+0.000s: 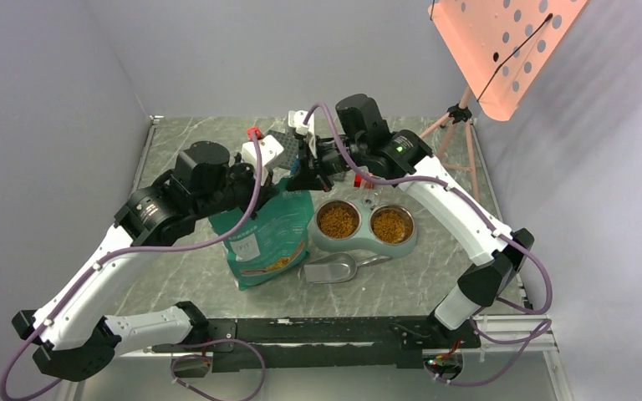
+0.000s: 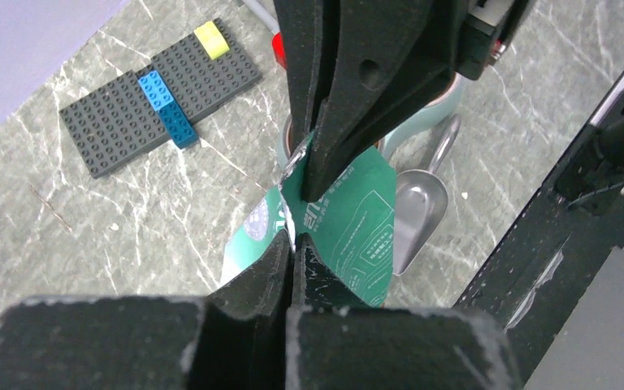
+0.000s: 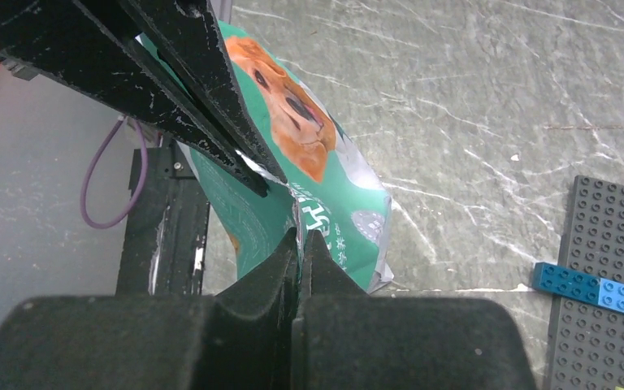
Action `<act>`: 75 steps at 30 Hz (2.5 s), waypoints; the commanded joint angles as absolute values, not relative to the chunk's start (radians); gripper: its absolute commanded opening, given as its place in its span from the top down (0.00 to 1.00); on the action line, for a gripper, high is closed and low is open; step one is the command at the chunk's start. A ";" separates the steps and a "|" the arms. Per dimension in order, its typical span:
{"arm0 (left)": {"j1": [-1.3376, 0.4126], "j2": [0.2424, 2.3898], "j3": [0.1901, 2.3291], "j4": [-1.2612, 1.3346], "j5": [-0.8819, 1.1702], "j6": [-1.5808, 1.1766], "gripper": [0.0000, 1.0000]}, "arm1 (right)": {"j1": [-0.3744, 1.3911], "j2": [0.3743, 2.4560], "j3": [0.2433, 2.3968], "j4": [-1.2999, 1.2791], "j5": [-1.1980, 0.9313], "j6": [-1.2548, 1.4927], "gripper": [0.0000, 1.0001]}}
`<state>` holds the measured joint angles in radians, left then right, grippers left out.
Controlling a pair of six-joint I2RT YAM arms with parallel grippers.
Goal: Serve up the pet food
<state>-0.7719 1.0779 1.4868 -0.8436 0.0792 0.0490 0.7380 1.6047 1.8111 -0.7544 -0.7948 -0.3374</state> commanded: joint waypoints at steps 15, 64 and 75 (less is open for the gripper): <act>-0.789 1.002 1.474 -0.914 0.003 0.052 0.56 | 0.772 1.561 1.756 -0.610 -0.742 -0.288 1.00; -0.790 0.746 1.360 -1.045 -0.159 -0.099 1.00 | 0.865 1.608 1.890 -0.801 -0.473 -0.403 0.97; -0.789 0.741 1.355 -0.937 -0.046 -0.097 1.00 | 1.027 1.743 2.076 -0.861 -0.393 -0.438 0.47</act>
